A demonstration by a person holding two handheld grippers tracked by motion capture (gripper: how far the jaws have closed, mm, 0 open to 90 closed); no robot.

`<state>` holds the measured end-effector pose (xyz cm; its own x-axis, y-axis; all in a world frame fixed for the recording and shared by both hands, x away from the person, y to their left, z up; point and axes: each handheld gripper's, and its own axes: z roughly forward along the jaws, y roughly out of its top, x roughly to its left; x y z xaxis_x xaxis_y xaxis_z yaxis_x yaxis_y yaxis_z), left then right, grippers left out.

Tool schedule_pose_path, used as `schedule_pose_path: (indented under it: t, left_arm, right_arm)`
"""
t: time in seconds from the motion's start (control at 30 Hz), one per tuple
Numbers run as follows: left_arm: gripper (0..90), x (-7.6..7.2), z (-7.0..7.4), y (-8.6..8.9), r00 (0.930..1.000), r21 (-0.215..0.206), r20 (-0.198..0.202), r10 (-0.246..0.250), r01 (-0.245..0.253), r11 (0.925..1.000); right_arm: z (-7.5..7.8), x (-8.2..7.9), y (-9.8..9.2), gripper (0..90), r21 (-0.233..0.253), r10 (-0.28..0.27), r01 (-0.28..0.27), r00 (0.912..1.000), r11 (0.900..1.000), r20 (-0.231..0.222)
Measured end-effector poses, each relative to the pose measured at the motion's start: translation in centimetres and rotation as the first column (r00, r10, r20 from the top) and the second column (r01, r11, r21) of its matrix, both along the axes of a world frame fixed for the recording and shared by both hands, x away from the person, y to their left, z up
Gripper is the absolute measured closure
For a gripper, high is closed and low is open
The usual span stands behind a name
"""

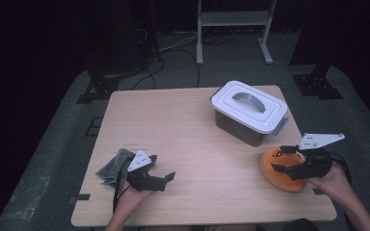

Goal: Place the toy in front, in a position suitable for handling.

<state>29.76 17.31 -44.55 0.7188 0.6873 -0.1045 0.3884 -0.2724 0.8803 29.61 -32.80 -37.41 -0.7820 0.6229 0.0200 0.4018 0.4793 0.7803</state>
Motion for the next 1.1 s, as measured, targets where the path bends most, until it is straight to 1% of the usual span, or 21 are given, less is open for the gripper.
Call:
schedule_pose_path:
  t: [0.07, 0.1, 0.13, 0.2, 0.23, 0.27, 0.3, 0.33, 0.47, 0.57, 0.6, 0.63, 0.7, 0.77, 0.83, 0.87, 0.93, 0.97, 1.03, 1.07, 1.1]
  left_arm:
    - [2.8, 0.0, 0.0, 0.0, 1.0000, 0.000, -0.002, 0.000, 0.000, 1.0000]
    - [2.8, 0.0, 0.0, 0.0, 1.0000, 0.000, -0.002, 0.000, 0.000, 1.0000]
    - [2.8, 0.0, 0.0, 0.0, 1.0000, -0.001, -0.003, -0.001, 0.001, 1.0000]
    - [2.8, 0.1, -0.1, 0.0, 1.0000, -0.003, -0.003, -0.001, 0.001, 1.0000]
    - [2.8, 0.1, -0.1, 0.0, 1.0000, -0.003, -0.003, -0.001, 0.001, 1.0000]
    - [2.8, 0.1, -0.1, 0.1, 1.0000, -0.006, -0.003, 0.000, 0.000, 1.0000]
    - [2.8, 0.1, -0.1, 0.1, 1.0000, -0.006, -0.003, 0.000, 0.000, 1.0000]
    - [2.8, 0.1, 0.0, 0.1, 1.0000, -0.009, -0.002, 0.005, -0.005, 0.9999]
    - [2.8, 0.0, 0.0, 0.4, 1.0000, -0.007, 0.002, 0.009, -0.009, 0.9999]
    - [2.8, 0.1, 0.0, 0.6, 0.9999, -0.009, -0.002, 0.014, -0.014, 0.9999]
    - [2.8, 0.2, 0.0, 0.6, 0.9999, -0.010, -0.002, 0.015, -0.015, 0.9998]
    - [2.8, 0.2, 0.0, 0.6, 0.9999, -0.013, -0.001, 0.015, -0.015, 0.9998]
    - [2.8, 0.2, 0.0, 0.6, 0.9999, -0.011, -0.001, 0.014, -0.014, 0.9998]
    - [2.8, 0.1, 0.0, 0.7, 0.9999, -0.009, -0.001, 0.015, -0.015, 0.9998]
    - [2.8, 0.1, 0.1, 0.7, 0.9999, -0.011, 0.004, 0.015, -0.015, 0.9998]
    - [2.8, 0.1, 0.1, 0.7, 0.9999, -0.011, 0.004, 0.014, -0.014, 0.9998]
    - [2.8, 0.1, 0.1, 0.7, 0.9999, -0.010, 0.005, 0.013, -0.013, 0.9999]
    - [2.8, 0.1, 0.1, 0.7, 0.9999, -0.010, 0.005, 0.013, -0.013, 0.9999]
    - [2.8, 0.1, 0.1, 0.7, 0.9999, -0.009, 0.006, 0.013, -0.013, 0.9999]
    - [2.8, 0.1, 0.1, 0.8, 0.9999, -0.007, 0.005, 0.010, -0.010, 0.9999]
    - [2.8, 0.1, 0.1, 0.8, 0.9999, -0.007, 0.005, 0.010, -0.010, 0.9999]
  right_arm:
    - [-0.2, -0.1, -0.6, 23.1, -0.002, -0.019, 0.019, 0.9998, 1.000, -0.004]
    - [-0.2, -0.1, -0.6, 23.1, -0.002, -0.019, 0.019, 0.9998, 1.000, -0.004]
    - [-0.6, 0.0, -1.2, 23.1, 0.000, -0.037, 0.037, 0.9993, 0.999, -0.007]
    - [-1.0, 0.0, -1.7, 23.7, 0.007, -0.056, 0.056, 0.9983, 0.998, -0.014]
    - [-1.0, 0.0, -1.7, 23.7, 0.007, -0.056, 0.056, 0.9983, 0.998, -0.014]
    - [-1.6, 0.1, -2.3, 24.3, 0.016, -0.071, 0.072, 0.9971, 0.997, -0.025]
    - [-1.6, 0.1, -2.3, 24.3, 0.016, -0.071, 0.072, 0.9971, 0.997, -0.025]
    - [-2.3, 0.0, -2.6, 26.0, 0.013, -0.082, 0.083, 0.9962, 0.996, -0.030]
    - [-3.5, -0.2, -2.9, 34.3, 0.026, -0.094, 0.094, 0.9953, 0.995, -0.025]
    - [-4.4, -0.3, -2.8, 41.4, 0.033, -0.091, 0.092, 0.9951, 0.995, -0.040]
    - [-4.7, -0.4, -2.7, 43.4, 0.030, -0.087, 0.088, 0.9956, 0.996, -0.036]
    - [-5.1, -0.6, -2.7, 45.3, 0.040, -0.083, 0.084, 0.9961, 0.996, -0.032]
    - [-5.6, -0.9, -2.5, 50.2, 0.036, -0.073, 0.074, 0.9972, 0.997, -0.013]
    - [-5.7, -1.1, -2.4, 56.5, 0.037, -0.075, 0.076, 0.9970, 0.996, -0.015]
    - [-5.6, -1.3, -2.2, 62.5, 0.023, -0.083, 0.083, 0.9965, 0.996, -0.007]
    - [-5.6, -1.4, -2.2, 64.9, 0.027, -0.089, 0.089, 0.9960, 0.996, -0.012]
    - [-5.5, -1.5, -2.2, 67.8, 0.032, -0.096, 0.096, 0.9953, 0.995, -0.010]
    - [-5.5, -1.5, -2.2, 67.8, 0.032, -0.096, 0.096, 0.9953, 0.995, -0.010]
    - [-5.3, -1.5, -2.4, 69.5, 0.042, -0.102, 0.102, 0.9947, 0.994, -0.007]
    - [-5.0, -1.4, -2.7, 70.9, 0.063, -0.104, 0.105, 0.9945, 0.993, -0.011]
    - [-5.0, -1.4, -2.7, 70.9, 0.063, -0.104, 0.105, 0.9945, 0.993, -0.011]
